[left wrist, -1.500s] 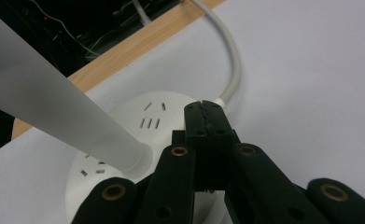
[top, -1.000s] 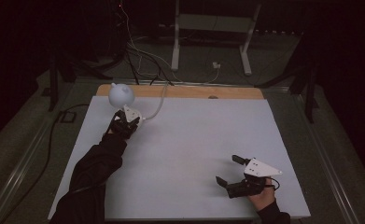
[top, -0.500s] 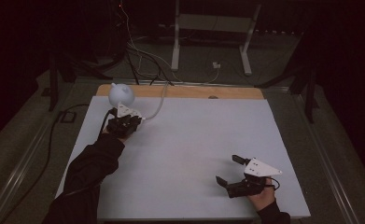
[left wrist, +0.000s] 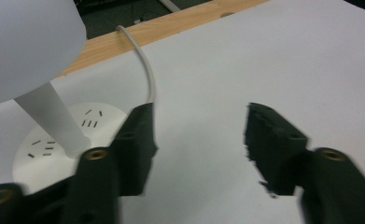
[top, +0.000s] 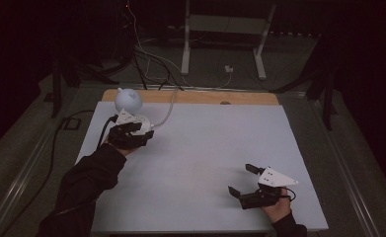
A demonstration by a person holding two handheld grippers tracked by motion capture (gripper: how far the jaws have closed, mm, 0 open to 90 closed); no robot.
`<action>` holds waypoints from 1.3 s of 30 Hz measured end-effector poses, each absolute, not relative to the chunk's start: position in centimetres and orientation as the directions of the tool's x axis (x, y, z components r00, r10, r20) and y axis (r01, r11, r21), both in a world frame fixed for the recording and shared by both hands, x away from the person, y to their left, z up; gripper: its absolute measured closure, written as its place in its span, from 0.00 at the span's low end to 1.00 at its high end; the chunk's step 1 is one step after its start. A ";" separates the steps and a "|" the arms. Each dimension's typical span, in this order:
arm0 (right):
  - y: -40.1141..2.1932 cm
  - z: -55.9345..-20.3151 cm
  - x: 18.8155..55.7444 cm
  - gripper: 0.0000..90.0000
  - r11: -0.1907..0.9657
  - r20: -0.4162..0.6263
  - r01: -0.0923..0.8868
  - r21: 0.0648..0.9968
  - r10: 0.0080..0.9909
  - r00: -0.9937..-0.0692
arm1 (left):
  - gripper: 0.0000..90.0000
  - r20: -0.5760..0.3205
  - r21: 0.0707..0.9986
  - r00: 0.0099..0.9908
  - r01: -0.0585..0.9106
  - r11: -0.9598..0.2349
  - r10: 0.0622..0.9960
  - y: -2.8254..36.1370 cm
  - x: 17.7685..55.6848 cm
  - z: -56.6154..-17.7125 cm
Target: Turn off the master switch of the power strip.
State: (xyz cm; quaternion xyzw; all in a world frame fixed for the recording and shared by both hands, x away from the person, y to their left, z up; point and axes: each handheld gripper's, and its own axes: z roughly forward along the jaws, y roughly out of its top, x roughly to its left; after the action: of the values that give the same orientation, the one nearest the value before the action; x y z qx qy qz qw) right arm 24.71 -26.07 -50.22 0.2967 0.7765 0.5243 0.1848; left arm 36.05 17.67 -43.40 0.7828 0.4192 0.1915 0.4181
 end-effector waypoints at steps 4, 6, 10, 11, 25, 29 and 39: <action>-26.1 -50.2 24.7 0.00 0.275 0.022 0.265 0.924 0.655 -0.755 | 0.21 -0.076 0.811 0.583 0.509 -0.290 0.809 18.1 35.6 -43.0; -26.1 -50.2 24.7 0.00 0.276 0.021 0.265 0.924 0.655 -0.755 | 0.13 -0.098 0.811 0.599 0.511 -0.285 0.795 18.4 35.2 -43.0; -26.1 -50.2 24.7 0.00 0.277 0.020 0.265 0.924 0.656 -0.755 | 0.02 -0.115 0.807 0.620 0.514 -0.290 0.776 18.7 34.4 -43.0; -26.1 -50.2 24.7 0.00 0.277 0.020 0.265 0.924 0.656 -0.755 | 0.01 -0.123 0.809 0.624 0.513 -0.286 0.772 18.9 34.1 -43.0; -26.0 -50.2 24.7 0.00 0.284 0.013 0.264 0.922 0.657 -0.754 | 0.00 -0.084 0.819 0.679 0.464 -0.338 0.729 19.4 30.2 -44.2; -26.0 -50.2 24.7 0.00 0.284 0.013 0.264 0.922 0.658 -0.752 | 0.00 -0.090 0.820 0.688 0.461 -0.339 0.720 19.6 29.2 -45.0; -25.9 -50.3 24.7 0.00 0.288 0.012 0.266 0.920 0.658 -0.753 | 0.01 -0.081 0.817 0.722 0.443 -0.369 0.687 19.6 27.1 -47.0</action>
State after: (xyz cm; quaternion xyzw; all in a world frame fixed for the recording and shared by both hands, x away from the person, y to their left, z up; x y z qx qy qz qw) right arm 24.66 -25.92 -50.29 0.2964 0.7799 0.5177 0.1893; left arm 27.14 19.61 -46.99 0.8157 0.3465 0.1382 0.4422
